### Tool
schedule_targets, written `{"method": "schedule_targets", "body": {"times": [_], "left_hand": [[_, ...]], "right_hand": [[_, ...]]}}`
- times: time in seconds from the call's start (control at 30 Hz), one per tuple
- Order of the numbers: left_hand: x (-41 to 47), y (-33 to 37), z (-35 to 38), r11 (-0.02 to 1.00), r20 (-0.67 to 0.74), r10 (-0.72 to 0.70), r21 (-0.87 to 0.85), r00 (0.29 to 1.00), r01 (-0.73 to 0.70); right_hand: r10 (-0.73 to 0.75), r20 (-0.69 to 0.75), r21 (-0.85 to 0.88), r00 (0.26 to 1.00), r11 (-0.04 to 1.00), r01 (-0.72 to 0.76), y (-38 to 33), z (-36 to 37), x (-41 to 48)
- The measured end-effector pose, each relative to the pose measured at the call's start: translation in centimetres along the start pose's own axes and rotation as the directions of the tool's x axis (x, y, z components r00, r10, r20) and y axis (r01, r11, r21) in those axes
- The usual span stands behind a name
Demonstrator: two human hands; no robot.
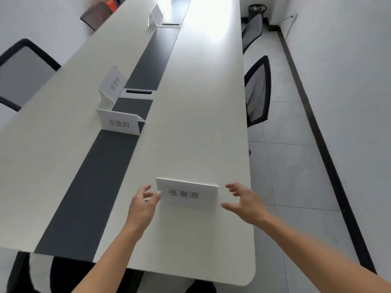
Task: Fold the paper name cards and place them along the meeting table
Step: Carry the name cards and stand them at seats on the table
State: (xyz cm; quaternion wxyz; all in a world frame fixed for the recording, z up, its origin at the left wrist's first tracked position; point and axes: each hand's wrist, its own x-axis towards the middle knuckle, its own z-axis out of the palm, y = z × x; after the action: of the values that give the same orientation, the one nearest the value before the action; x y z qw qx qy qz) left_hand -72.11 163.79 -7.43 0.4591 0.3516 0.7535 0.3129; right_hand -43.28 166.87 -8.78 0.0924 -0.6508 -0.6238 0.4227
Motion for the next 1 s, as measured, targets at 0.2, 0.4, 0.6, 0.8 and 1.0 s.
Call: {"method": "schedule_targets", "body": {"times": [0.2,0.4,0.6,0.8,1.0], "left_hand": [[4.9,0.5,1.2,0.993,0.053,-0.006,0.116,0.999,-0.001],[5.5,0.4,0.6,0.972,0.077,0.051,0.227,0.996,-0.068],[3.6,3.6,0.1,0.978,0.051,0.173,0.111,0.984,-0.178],[4.0,8.2,-3.1,0.96,0.371,0.279,-0.135,0.886,-0.245],[8.8,2.7,-2.7,0.967,0.424,0.045,0.207,0.905,-0.145]], "right_hand": [[0.063,0.189,-0.258,0.98,0.966,-0.013,-0.2,2.9,7.1],[0.026,0.228,-0.236,0.973,0.971,0.03,0.1,3.0,8.3],[-0.08,0.151,0.018,0.985,0.997,0.078,-1.6,0.2,6.2],[-0.101,0.042,0.575,0.994,0.816,0.058,-3.7,-5.2,2.2],[0.086,0.05,0.776,0.995,0.624,-0.093,0.2,-6.5,-1.5]]}}
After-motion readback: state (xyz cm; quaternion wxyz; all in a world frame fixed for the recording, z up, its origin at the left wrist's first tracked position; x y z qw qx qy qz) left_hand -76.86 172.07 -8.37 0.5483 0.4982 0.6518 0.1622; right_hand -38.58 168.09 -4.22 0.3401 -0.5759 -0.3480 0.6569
